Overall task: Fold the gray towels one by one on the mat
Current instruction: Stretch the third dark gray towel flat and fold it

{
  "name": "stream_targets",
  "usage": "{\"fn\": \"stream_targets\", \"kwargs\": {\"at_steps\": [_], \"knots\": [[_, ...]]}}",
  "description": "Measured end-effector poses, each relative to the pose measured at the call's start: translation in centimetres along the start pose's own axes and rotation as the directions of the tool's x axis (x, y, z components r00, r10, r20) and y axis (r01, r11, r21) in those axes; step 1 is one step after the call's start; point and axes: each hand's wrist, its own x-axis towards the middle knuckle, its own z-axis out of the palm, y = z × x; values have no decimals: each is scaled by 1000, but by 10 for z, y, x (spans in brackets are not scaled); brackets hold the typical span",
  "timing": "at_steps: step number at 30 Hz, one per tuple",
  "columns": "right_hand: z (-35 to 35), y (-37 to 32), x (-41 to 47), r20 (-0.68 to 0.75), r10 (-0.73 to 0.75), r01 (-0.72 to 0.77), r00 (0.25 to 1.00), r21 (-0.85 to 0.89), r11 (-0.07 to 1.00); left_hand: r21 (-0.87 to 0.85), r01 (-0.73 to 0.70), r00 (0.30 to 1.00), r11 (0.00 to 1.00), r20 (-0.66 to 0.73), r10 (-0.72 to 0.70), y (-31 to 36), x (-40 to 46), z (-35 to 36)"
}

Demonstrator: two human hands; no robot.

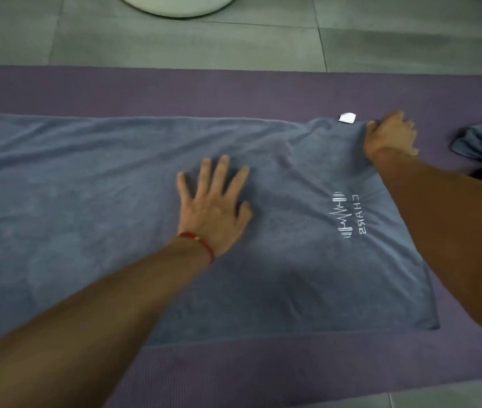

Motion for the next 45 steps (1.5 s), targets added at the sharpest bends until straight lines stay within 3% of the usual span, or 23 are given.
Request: {"fn": "stream_targets", "kwargs": {"at_steps": [4, 7, 13, 15, 19, 21, 23, 25, 29, 32, 34, 36, 37, 39, 40, 42, 45], "knots": [[-4, 3, 25, 59, 120, -131, 991, 257, 957, 45, -26, 999, 999, 38, 24, 42, 60, 6], [-10, 8, 34, -50, 120, -89, 991, 413, 907, 120, -91, 995, 989, 50, 86, 41, 86, 9], [17, 29, 43, -92, 75, -29, 993, 418, 908, 124, -76, 997, 989, 39, 72, 29, 96, 20], [13, 29, 46, -43, 26, -7, 999, 396, 918, 119, -82, 996, 990, 41, 78, 29, 95, 19], [-19, 37, 46, 174, -23, -76, 984, 542, 837, 107, -93, 995, 990, 57, 87, 28, 96, 17], [-30, 57, 33, 185, -41, -53, 982, 479, 876, 106, -98, 993, 989, 72, 91, 27, 96, 16], [-34, 86, -4, 177, -88, 45, 980, 232, 972, 113, -96, 991, 989, 101, 85, 25, 96, 14], [-33, 118, -51, 145, -155, 146, 977, 70, 987, 117, -105, 980, 988, 180, 83, 24, 101, 12], [-47, 156, -138, 195, -35, 35, 980, 2, 999, 54, -94, 934, 994, 351, 69, 10, 106, -2], [-68, 168, -170, 231, 9, 7, 973, -68, 998, 57, -109, 980, 992, 173, 98, 12, 63, -6], [-84, 155, -182, 241, -91, 94, 966, -2, 996, -92, -184, 981, 979, 41, 188, 38, 13, -14], [-96, 119, -194, 268, -215, 198, 939, 87, 976, -308, -267, 961, 913, -21, 274, 66, -35, -22], [-98, 95, -202, 266, -265, 238, 927, 130, 963, -459, -238, 966, 856, -20, 258, 79, -54, -31], [-97, 48, -221, 283, -363, 312, 888, 209, 927, -781, -14, 994, 625, 59, 96, 94, -83, -52], [-93, 24, -234, 324, -414, 333, 851, 279, 901, -888, 125, 991, 443, 134, -10, 94, -97, -63], [-83, -24, -266, 453, -535, 335, 713, 451, 828, -958, 273, 950, 89, 254, -182, 79, -119, -83], [-69, -86, -318, 614, -661, 379, 431, 542, 750, -956, 245, 880, -162, 290, -377, 17, -148, -78]]}}
